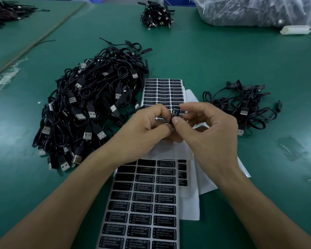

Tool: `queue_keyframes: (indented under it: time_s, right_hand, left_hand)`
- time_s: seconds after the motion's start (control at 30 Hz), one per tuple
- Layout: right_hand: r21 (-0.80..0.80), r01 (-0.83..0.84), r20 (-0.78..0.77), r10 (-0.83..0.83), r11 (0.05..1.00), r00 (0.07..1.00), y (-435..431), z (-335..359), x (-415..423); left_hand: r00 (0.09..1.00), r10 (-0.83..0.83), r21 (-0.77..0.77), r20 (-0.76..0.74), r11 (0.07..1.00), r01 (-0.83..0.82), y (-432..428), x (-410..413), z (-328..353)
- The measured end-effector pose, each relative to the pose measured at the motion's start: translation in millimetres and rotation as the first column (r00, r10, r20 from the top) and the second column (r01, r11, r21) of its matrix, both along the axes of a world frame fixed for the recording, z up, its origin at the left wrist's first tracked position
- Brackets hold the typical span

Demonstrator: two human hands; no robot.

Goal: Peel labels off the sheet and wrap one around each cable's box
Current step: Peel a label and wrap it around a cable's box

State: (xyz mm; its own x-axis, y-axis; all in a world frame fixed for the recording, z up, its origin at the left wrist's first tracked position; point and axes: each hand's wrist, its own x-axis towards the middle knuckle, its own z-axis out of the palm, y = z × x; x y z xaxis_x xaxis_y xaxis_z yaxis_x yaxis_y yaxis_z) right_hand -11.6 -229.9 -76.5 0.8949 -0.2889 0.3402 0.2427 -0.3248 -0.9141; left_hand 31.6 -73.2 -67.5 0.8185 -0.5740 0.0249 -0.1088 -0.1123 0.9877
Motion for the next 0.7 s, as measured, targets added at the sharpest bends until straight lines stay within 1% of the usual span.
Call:
queue_keyframes:
  time_s: [0.23, 0.33, 0.53, 0.7]
  right_hand:
    - [0.018, -0.009, 0.011, 0.008, 1.000, 1.000, 2.0, 1.4, -0.4]
    - [0.033, -0.003, 0.004, 0.003, 0.999, 1.000, 1.9, 1.2, -0.6]
    - [0.140, -0.060, -0.035, 0.065, 0.988, 0.997, 3.2, 2.0, -1.1]
    - [0.194, -0.026, -0.087, 0.044, 0.981, 0.995, 1.8, 1.3, -0.3]
  left_hand:
    - [1.000, 0.004, 0.029, 0.030, 1.000, -0.005, -0.1, 1.5, -3.0]
    - [0.999, 0.006, 0.019, 0.031, 1.000, -0.006, -0.3, 2.2, -4.9]
    - [0.999, 0.004, 0.016, 0.041, 1.000, -0.005, -1.7, 3.4, -9.6]
    - [0.996, 0.022, 0.041, 0.082, 0.999, -0.026, -1.7, 2.1, -10.2]
